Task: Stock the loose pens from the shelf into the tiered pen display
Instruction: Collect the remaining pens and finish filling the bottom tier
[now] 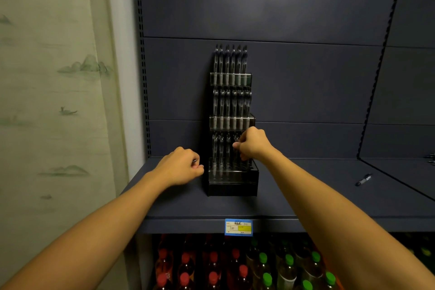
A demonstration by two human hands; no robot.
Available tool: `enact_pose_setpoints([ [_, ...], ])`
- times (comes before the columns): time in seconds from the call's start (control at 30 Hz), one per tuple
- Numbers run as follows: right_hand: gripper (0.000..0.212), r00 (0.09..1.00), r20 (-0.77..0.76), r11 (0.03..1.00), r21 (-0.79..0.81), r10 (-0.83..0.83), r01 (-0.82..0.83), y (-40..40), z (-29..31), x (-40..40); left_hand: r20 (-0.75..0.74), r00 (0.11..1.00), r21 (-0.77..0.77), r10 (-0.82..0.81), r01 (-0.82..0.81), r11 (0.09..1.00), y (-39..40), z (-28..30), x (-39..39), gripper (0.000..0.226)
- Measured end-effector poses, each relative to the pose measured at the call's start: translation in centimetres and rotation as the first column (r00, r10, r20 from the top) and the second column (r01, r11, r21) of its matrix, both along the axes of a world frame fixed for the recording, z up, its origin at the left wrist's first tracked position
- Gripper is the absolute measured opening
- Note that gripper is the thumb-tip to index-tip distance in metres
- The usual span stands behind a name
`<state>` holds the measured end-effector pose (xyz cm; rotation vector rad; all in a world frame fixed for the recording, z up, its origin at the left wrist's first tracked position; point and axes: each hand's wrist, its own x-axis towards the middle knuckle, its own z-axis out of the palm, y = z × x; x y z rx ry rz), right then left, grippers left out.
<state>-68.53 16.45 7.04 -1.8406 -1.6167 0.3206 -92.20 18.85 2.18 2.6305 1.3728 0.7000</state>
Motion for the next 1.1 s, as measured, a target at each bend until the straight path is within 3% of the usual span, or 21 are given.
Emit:
enact_pose_setpoints([
  [0.17, 0.026, 0.996, 0.09, 1.0, 0.006, 0.009, -0.01, -0.3, -0.1, -0.3, 0.254, 0.967, -0.05, 0.026, -0.013, 0.999, -0.2, 0.4, 0.0, 0.036],
  [0.23, 0.032, 0.986, 0.169, 1.0, 0.012, -0.008, 0.006, -0.8, 0.1, -0.4, 0.448, 0.884, -0.117, 0.131, -0.088, 0.989, 0.2, 0.6, -0.1, 0.038],
  [0.3, 0.043, 0.974, 0.223, 0.999, 0.029, -0.033, 0.027, -1.3, 0.2, -0.5, 0.725, 0.635, -0.307, 0.266, -0.048, 0.951, 1.0, 0.6, -0.5, 0.036],
  [0.37, 0.046, 0.967, 0.252, 0.998, 0.062, -0.044, 0.03, -1.7, 0.5, -0.6, 0.868, 0.29, -0.454, 0.403, 0.134, 0.881, 2.1, 0.7, -1.5, 0.03],
  [0.43, 0.038, 0.968, 0.249, 0.996, 0.083, -0.029, 0.008, -2.0, 0.8, -0.8, 0.863, 0.01, -0.481, 0.505, 0.32, 0.817, 3.1, 0.9, -2.9, 0.032],
  [0.5, 0.035, 0.971, 0.237, 0.995, 0.084, 0.024, -0.045, -2.3, 1.0, -1.3, 0.8, -0.195, -0.44, 0.568, 0.453, 0.775, 3.8, 0.9, -3.8, 0.033],
  [0.57, 0.033, 0.974, 0.187, 0.989, 0.046, 0.129, -0.14, -2.8, 1.0, -2.2, 0.722, -0.362, -0.37, 0.589, 0.517, 0.772, 3.9, 0.8, -3.9, 0.033],
  [0.63, 0.027, 0.964, 0.047, 0.965, -0.026, 0.263, -0.262, -3.1, 0.7, -3.4, 0.668, -0.472, -0.305, 0.576, 0.532, 0.79, 3.5, 0.8, -3.5, 0.032],
  [0.73, 0.033, 0.918, -0.135, 0.919, -0.083, 0.373, -0.386, -3.2, -0.5, -5.7, 0.616, -0.549, -0.247, 0.565, 0.546, 0.8, 2.8, 0.9, -2.2, 0.032],
  [0.83, 0.039, 0.88, -0.277, 0.902, -0.083, 0.387, -0.423, -3.2, -1.8, -7.5, 0.601, -0.569, -0.22, 0.561, 0.556, 0.801, 1.7, 1.3, -0.7, 0.032],
  [1.1, 0.013, 0.752, -0.599, 0.949, 0.044, 0.276, -0.313, -3.0, -2.5, -7.4, 0.658, -0.548, -0.199, 0.517, 0.536, 0.821, 0.7, 1.8, 0.5, 0.032],
])
